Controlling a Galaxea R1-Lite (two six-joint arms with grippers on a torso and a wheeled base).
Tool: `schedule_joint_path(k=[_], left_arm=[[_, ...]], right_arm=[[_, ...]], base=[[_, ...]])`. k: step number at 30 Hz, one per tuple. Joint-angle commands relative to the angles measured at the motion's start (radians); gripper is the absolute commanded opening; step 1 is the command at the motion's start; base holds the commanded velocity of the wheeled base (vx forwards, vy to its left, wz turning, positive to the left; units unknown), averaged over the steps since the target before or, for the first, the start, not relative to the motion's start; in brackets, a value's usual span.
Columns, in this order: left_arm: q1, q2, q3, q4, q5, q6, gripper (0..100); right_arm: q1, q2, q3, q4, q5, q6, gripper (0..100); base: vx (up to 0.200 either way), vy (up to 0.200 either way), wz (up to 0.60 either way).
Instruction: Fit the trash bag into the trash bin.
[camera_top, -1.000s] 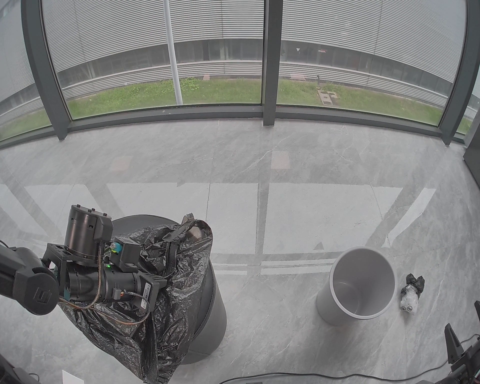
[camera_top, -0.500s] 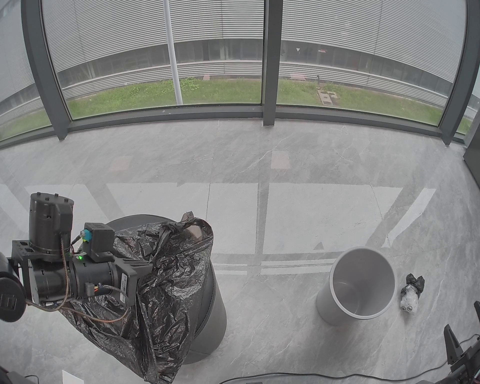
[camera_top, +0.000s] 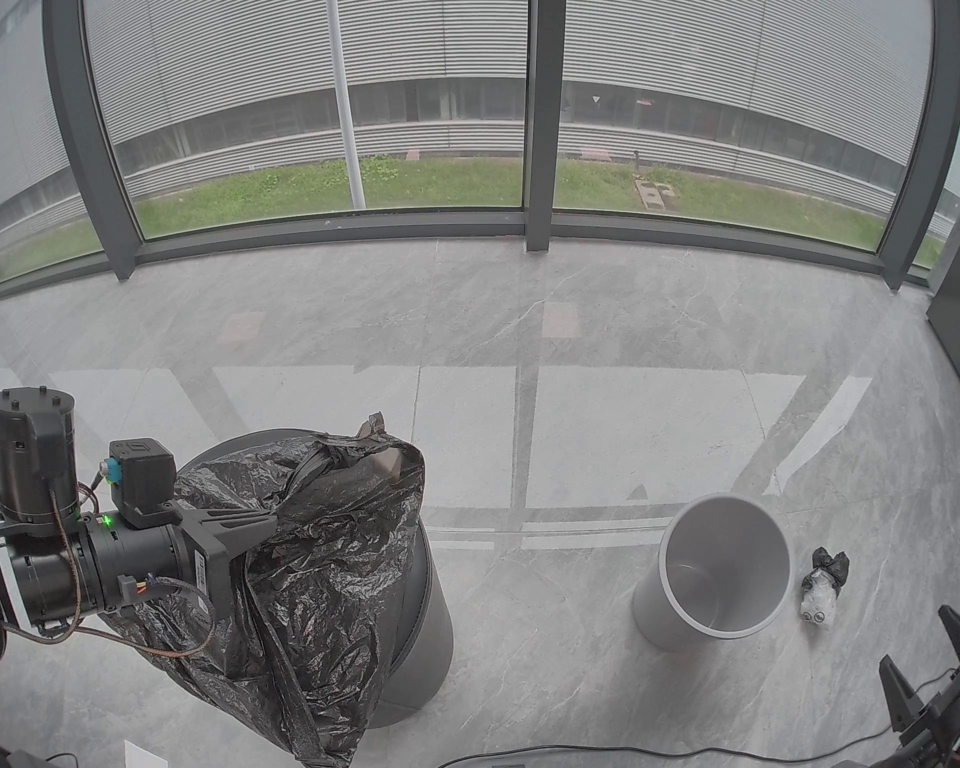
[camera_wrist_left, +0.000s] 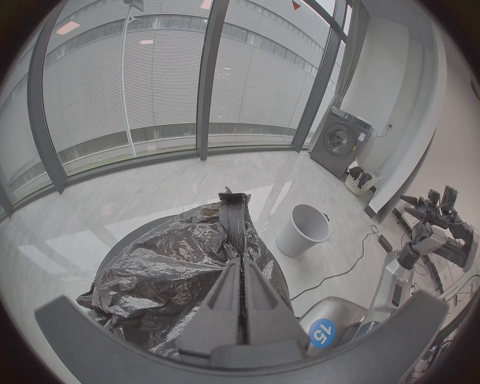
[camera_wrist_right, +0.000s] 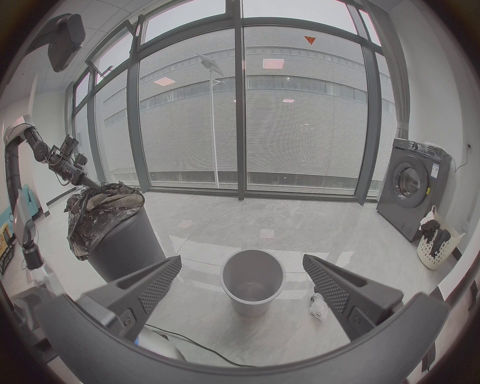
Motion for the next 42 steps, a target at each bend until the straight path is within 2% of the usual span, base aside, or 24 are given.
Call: schedule_joint_path(k=[1,5,6,8,10,13,14,15,16,17,19,21,29,34,42], left_arm=[[0.0,-0.065,-0.016,-0.007,-0.019,0.0,0],[0.001,-0.082,-0.008,-0.01,-0.02,0.0,0],[0.001,-0.082,-0.008,-0.01,-0.02,0.0,0],[0.001,-0.108,-0.008,-0.009,-0.019,0.0,0],[0.001,-0.13,-0.005,-0.006,-0.017,0.0,0],[0.001,-0.162,0.013,-0.002,-0.017,-0.002,0],[0.001,-0.162,0.013,-0.002,-0.017,-0.002,0],[0.001,-0.187,0.029,-0.001,-0.019,0.0,0],[0.001,-0.194,0.035,-0.001,-0.019,0.0,0],[0.001,-0.208,0.044,0.001,-0.019,0.0,0],[0.001,-0.225,0.05,0.001,-0.019,-0.002,0],[0.001,-0.24,0.056,0.001,-0.019,-0.002,0],[-0.008,-0.302,0.056,-0.001,-0.025,0.0,0],[-0.036,-0.325,0.075,-0.001,-0.102,0.012,0],[-0.036,-0.312,0.079,-0.006,-0.103,0.02,0]], right_arm=[[0.081,0.265,-0.17,-0.1,0.007,0.002,100],[0.179,0.64,-0.437,-0.232,0.014,-0.009,100],[0.179,0.64,-0.437,-0.232,0.014,-0.009,100],[0.331,0.898,-0.59,-0.244,0.014,-0.03,100],[0.424,1.035,-0.662,-0.255,0.005,-0.033,100],[0.519,1.233,-0.791,-0.283,-0.004,-0.041,100],[0.519,1.233,-0.791,-0.283,-0.004,-0.041,100],[0.585,1.372,-0.9,-0.307,-0.05,-0.055,100],[0.605,1.415,-0.937,-0.316,-0.073,-0.058,100],[0.648,1.522,-1.024,-0.346,-0.127,-0.064,100],[0.699,1.644,-1.119,-0.385,-0.171,-0.067,100],[0.737,1.746,-1.182,-0.413,-0.187,-0.079,100],[0.789,1.865,-1.195,-0.476,-0.191,-0.108,100],[0.852,1.94,-1.296,-0.491,-0.182,-0.139,100],[0.949,1.955,-1.282,-0.491,-0.173,-0.185,100]], base=[[0.0,0.0,0.0],[0.0,0.0,0.0],[0.0,0.0,0.0],[0.0,0.0,0.0],[0.0,0.0,0.0],[0.0,0.0,0.0],[0.0,0.0,0.0],[0.0,0.0,0.0],[0.0,0.0,0.0],[0.0,0.0,0.0],[0.0,0.0,0.0],[0.0,0.0,0.0],[0.0,0.0,0.0],[0.0,0.0,0.0],[0.0,0.0,0.0]])
